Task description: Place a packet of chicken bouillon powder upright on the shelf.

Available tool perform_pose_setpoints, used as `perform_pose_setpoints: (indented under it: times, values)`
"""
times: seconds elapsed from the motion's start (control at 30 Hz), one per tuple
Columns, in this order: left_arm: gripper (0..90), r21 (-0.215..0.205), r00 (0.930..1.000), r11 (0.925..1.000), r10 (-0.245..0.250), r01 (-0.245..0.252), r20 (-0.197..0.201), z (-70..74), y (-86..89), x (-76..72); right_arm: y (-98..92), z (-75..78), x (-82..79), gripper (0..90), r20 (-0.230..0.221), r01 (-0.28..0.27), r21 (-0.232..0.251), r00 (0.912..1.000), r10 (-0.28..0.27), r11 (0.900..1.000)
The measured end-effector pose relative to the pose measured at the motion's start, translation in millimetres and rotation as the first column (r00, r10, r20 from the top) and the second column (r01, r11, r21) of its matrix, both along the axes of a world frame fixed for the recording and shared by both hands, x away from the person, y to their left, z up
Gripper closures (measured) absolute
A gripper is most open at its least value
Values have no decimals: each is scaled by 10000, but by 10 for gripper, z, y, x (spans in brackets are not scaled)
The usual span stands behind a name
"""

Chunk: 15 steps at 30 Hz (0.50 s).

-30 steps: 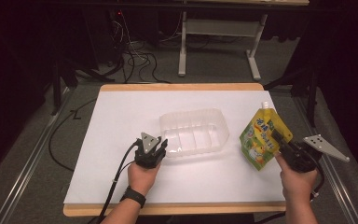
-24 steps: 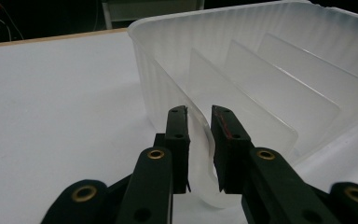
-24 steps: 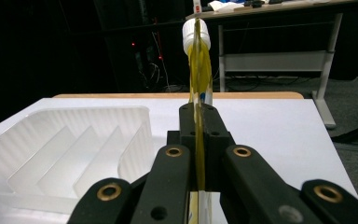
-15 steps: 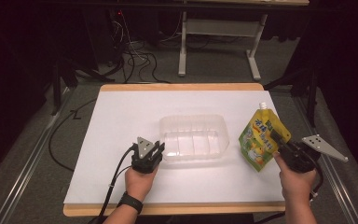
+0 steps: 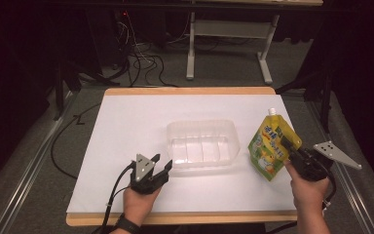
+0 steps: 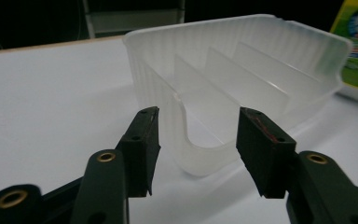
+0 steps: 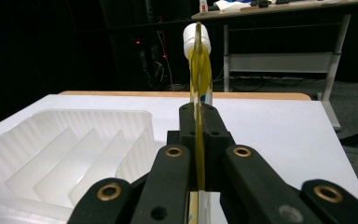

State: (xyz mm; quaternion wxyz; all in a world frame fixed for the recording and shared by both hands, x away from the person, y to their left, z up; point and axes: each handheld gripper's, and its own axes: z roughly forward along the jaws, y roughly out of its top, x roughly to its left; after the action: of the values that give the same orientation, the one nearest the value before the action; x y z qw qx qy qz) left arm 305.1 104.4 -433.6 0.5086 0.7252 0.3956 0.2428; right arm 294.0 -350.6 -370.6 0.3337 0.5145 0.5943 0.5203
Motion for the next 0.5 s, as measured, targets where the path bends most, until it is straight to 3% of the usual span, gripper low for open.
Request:
perform_pose_setpoints:
  times: [0.1, 0.17, 0.23, 0.3, 0.5]
  values:
    - [444, -10, 9997, 9997, -224, 224, 26, -17, 137, -92, 16, 13, -11, 900, 54, -17, -27, 10000, 17, 10000]
    - [432, -167, 9999, 9999, 14, -11, 167, -75, 222, -120, 33, 25, -16, 900, 83, 39, -40, 10000, -39, 10000]
    - [426, -444, 9999, 9990, 40, -47, -156, -114, 277, -85, 53, 42, -18, 900, 99, 103, -60, 9999, -102, 9999]
    - [394, -375, 9995, 9993, -53, 42, -311, -121, 299, -28, 73, 67, -11, 900, 133, 140, 4, 9998, -140, 9999]
    - [353, -351, 9994, 9993, -156, 145, -307, -123, 335, -2, 100, 219, 3, 900, 514, 164, 435, 9985, -186, 9989]
